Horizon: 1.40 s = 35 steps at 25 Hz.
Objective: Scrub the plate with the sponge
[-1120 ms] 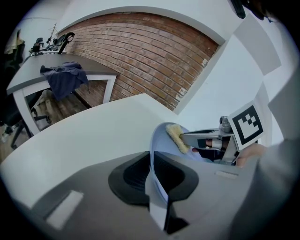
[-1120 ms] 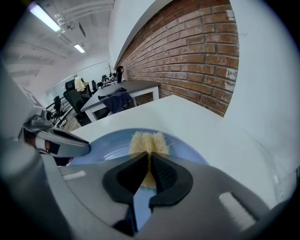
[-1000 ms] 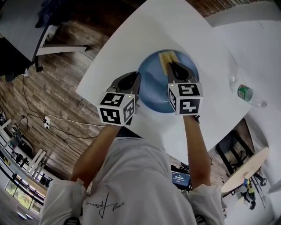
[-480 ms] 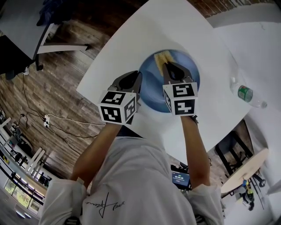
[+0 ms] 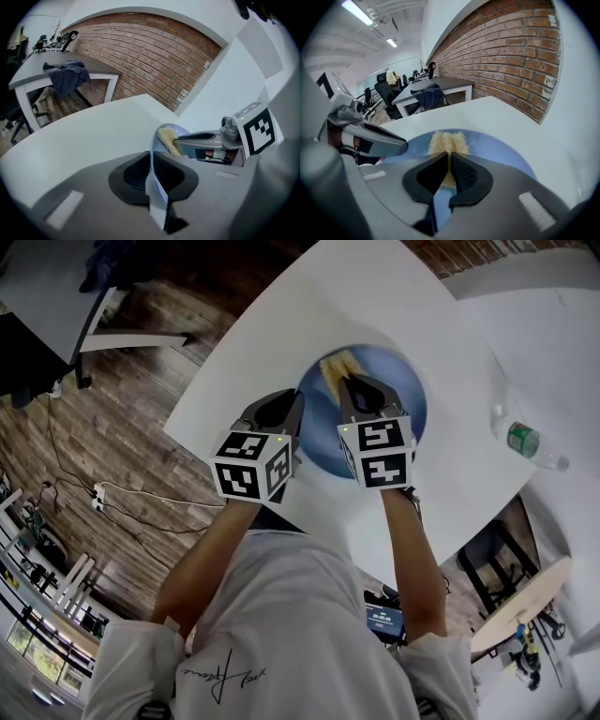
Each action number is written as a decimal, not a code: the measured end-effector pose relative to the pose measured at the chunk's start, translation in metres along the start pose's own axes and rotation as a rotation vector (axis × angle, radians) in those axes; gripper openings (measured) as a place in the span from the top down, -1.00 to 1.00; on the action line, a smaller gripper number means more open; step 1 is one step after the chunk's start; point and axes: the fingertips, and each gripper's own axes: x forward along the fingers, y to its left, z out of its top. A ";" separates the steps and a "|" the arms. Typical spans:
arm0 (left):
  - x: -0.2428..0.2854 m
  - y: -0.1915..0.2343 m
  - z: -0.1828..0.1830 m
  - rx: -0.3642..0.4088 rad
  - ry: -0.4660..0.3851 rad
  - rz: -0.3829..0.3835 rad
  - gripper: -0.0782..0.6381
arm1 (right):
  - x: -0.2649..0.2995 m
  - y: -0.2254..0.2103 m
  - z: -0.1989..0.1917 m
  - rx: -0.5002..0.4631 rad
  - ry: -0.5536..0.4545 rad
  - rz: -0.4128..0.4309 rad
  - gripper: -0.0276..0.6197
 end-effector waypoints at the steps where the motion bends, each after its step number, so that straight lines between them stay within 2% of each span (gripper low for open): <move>1: 0.000 0.000 0.000 -0.001 0.000 0.001 0.67 | 0.000 0.003 0.001 -0.004 0.000 0.006 0.83; 17: 0.001 0.003 0.002 -0.014 -0.015 0.017 0.69 | -0.002 0.027 -0.006 -0.073 0.033 0.042 0.82; 24: 0.001 0.002 0.003 -0.019 -0.018 0.022 0.69 | -0.005 0.036 -0.011 -0.142 0.063 0.050 0.82; 35: 0.001 0.002 0.003 -0.024 -0.023 0.024 0.69 | -0.008 0.050 -0.018 -0.137 0.068 0.072 0.82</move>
